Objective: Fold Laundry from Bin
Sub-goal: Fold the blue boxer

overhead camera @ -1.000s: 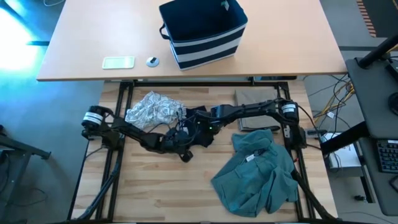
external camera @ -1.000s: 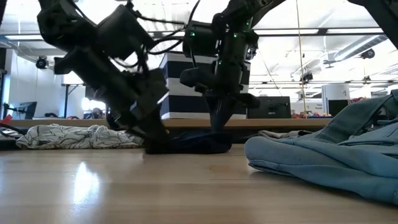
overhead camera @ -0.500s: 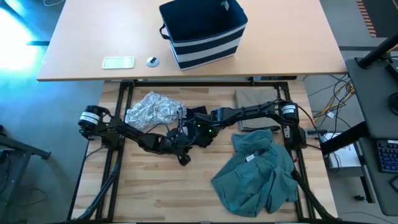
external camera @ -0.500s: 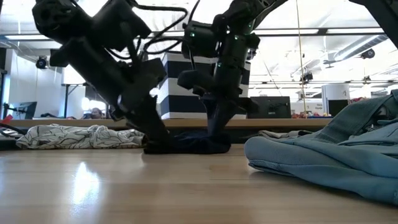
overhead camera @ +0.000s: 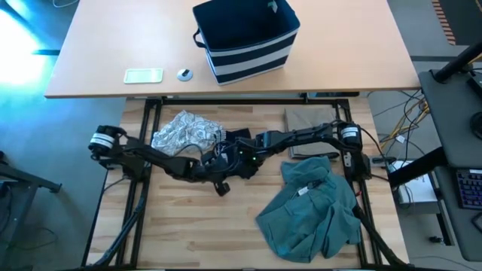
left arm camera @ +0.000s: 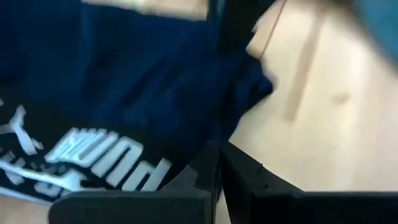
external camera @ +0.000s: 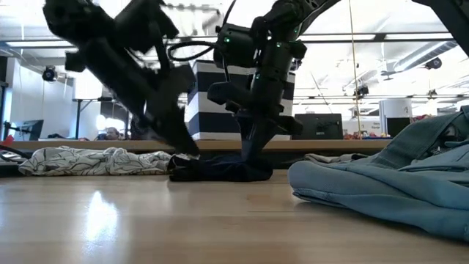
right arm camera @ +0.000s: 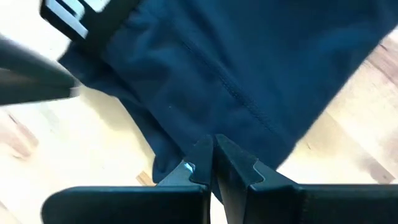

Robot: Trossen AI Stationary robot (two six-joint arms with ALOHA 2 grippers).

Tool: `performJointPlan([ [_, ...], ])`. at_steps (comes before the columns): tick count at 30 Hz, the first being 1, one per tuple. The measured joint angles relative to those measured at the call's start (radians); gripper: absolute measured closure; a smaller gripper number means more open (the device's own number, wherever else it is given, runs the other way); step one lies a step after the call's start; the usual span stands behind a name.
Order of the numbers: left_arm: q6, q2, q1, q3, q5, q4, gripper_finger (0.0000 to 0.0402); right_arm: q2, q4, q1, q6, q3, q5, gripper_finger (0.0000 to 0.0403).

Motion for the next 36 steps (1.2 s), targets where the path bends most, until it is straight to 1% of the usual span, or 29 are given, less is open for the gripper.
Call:
performJointPlan([
  [4,0.012,0.05,0.007,-0.002,0.053,0.0,0.0401,0.0,0.01,-0.001,0.011,-0.001,-0.014,0.0391],
  [11,0.001,0.098,0.008,0.003,0.047,-0.035,0.0401,0.0,0.007,0.0,0.021,-0.046,-0.02,0.0391],
  [15,-0.021,0.103,0.008,0.002,0.046,-0.037,0.0401,0.0,0.0,0.0,0.022,-0.082,-0.021,0.0391],
  [19,-0.039,0.103,0.008,0.002,0.047,-0.044,0.0401,-0.004,-0.034,-0.006,0.012,-0.09,-0.023,0.0391],
  [27,-0.082,0.104,0.007,0.001,0.05,-0.048,0.0401,-0.083,-0.103,-0.009,-0.053,-0.071,-0.002,0.0391],
  [31,-0.099,0.105,0.007,0.0,0.05,-0.043,0.0402,-0.091,-0.071,-0.004,-0.053,-0.076,0.001,0.0391],
  [34,-0.107,0.104,0.007,0.001,0.05,-0.041,0.0402,-0.068,-0.013,0.006,-0.048,-0.088,-0.018,0.0391],
  [36,-0.11,0.102,0.006,0.001,0.05,-0.04,0.0402,-0.045,-0.023,0.007,-0.048,-0.1,-0.021,0.0391],
])
